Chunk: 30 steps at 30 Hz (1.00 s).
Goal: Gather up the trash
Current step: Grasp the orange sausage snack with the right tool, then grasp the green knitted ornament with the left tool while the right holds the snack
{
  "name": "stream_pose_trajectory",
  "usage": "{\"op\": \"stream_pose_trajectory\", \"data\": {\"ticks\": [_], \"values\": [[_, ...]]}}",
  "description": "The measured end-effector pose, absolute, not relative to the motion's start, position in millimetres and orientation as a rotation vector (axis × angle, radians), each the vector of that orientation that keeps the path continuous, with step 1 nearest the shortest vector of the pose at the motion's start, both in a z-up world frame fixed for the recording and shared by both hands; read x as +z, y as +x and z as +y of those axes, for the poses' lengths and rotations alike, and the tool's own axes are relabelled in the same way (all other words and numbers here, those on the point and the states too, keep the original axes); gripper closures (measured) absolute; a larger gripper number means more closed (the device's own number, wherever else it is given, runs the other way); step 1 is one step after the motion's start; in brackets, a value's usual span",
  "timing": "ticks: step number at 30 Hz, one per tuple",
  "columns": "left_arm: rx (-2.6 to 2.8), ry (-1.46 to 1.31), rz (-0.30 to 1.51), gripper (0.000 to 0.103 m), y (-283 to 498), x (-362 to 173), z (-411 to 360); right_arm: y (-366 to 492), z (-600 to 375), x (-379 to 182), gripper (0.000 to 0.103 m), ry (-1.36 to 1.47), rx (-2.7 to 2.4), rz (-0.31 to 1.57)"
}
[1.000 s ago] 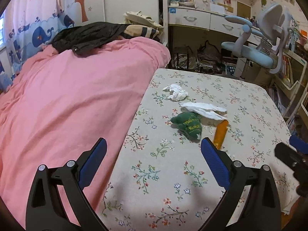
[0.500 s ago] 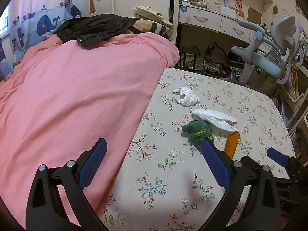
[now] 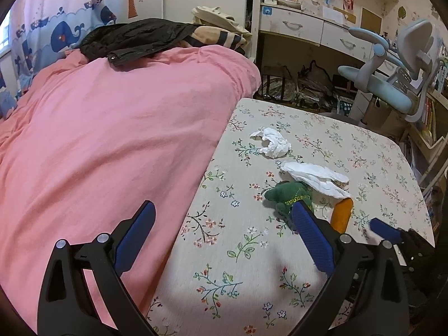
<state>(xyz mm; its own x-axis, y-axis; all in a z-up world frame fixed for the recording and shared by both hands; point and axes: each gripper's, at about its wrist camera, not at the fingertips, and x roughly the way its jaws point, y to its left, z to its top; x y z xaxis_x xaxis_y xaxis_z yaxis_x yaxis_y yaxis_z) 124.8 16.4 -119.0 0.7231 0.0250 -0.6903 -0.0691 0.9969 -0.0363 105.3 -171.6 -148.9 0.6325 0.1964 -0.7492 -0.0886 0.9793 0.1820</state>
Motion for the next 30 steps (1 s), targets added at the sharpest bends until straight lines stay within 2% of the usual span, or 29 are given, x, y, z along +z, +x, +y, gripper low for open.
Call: {"op": "stream_pose_trajectory", "data": {"ticks": [4, 11, 15, 21, 30], "values": [[0.046, -0.051, 0.764, 0.009, 130, -121, 13, 108, -172, -154, 0.038, 0.122, 0.17, 0.894], [0.034, -0.042, 0.774, 0.009, 138, -126, 4, 108, -184, -153, 0.073, 0.163, 0.218, 0.915], [0.013, -0.022, 0.789, 0.009, 146, -132, -8, 105, -197, -152, 0.083, 0.175, 0.221, 0.926], [-0.02, -0.004, 0.814, 0.009, 158, -141, -28, 102, -220, -146, 0.088, 0.219, 0.214, 0.92], [-0.017, 0.071, 0.86, 0.009, 179, -160, -53, 106, -227, -152, 0.088, 0.208, 0.241, 0.955]]}}
